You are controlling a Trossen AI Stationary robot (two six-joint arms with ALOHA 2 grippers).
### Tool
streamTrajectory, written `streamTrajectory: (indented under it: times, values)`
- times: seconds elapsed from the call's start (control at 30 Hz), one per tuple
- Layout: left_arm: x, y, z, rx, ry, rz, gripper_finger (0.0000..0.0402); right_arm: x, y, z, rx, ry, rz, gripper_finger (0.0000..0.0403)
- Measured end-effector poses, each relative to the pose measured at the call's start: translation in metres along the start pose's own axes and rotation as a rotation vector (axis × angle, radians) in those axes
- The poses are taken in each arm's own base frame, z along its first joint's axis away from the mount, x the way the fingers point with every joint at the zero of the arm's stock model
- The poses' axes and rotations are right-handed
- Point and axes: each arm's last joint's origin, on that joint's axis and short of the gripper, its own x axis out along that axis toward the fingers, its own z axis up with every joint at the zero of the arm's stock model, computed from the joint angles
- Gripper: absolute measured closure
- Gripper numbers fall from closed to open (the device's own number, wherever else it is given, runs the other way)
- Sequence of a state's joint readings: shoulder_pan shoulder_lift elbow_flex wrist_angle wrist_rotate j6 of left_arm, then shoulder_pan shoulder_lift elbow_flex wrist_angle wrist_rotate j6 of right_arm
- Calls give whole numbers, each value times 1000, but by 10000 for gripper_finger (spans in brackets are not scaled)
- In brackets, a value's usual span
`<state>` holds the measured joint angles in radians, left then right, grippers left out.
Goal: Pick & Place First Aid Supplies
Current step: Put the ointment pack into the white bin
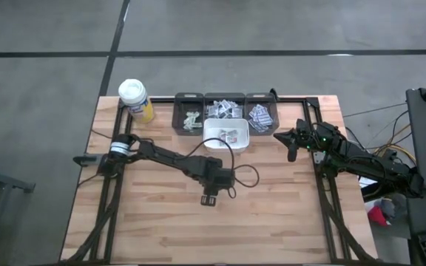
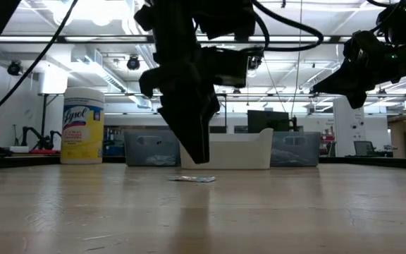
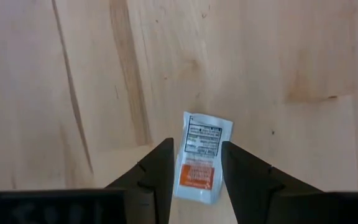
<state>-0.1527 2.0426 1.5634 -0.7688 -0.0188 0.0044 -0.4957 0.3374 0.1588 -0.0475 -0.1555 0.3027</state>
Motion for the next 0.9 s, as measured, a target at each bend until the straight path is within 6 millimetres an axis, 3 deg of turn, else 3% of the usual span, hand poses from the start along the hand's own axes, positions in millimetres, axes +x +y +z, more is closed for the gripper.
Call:
streamTrajectory:
  times: [0.43,0.9]
  values:
    - [29,0,-24,-63,13,0,285,0,0,0,0,-1,0,394]
    - [24,1,-13,-104,-36,-9,388,0,0,0,0,0,0,394]
